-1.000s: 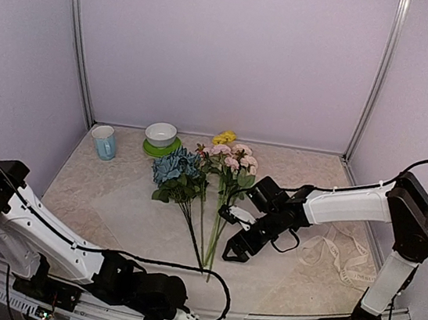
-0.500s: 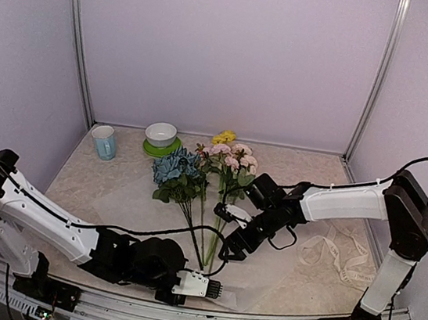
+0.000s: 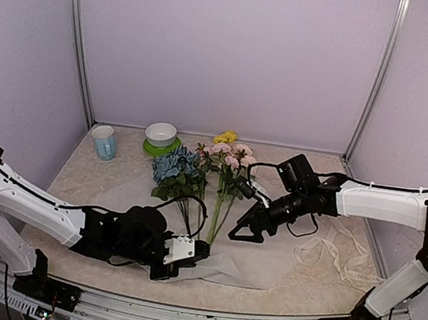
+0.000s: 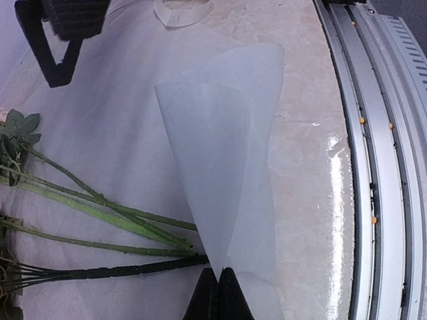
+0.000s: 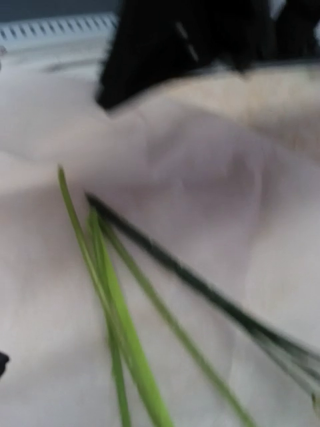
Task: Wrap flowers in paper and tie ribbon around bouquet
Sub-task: Pass from the left arm to the right
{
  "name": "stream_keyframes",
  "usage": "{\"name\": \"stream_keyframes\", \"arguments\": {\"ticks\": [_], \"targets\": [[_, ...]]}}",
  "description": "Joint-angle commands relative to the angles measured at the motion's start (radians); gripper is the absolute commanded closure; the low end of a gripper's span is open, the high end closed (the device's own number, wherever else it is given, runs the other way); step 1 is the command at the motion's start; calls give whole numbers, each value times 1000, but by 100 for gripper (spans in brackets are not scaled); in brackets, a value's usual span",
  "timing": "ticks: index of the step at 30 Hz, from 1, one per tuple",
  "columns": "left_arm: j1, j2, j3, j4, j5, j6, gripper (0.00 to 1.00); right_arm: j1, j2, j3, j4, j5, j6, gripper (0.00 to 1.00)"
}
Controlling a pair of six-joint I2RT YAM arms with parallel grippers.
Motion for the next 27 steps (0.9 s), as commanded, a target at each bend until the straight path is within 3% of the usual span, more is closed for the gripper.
{"name": "stream_keyframes", "arguments": {"ticks": [1, 10, 15, 17, 24, 27], "targets": [[48, -7, 8, 1, 17, -40, 100, 4, -37, -49, 28, -151, -15, 12], [95, -12, 1, 12, 52, -51, 100, 59, -20, -160, 125, -185, 84, 12], [111, -23, 3, 4, 70, -41, 100, 79, 40, -192, 174, -148, 105, 18], [115, -25, 4, 1, 77, -37, 100, 79, 70, -196, 198, -161, 115, 29], [118, -20, 32, -27, 78, -46, 100, 79, 96, -206, 240, -197, 113, 99], [119, -72, 26, -26, 68, -96, 62, 79, 104, -208, 252, -198, 117, 100]]}}
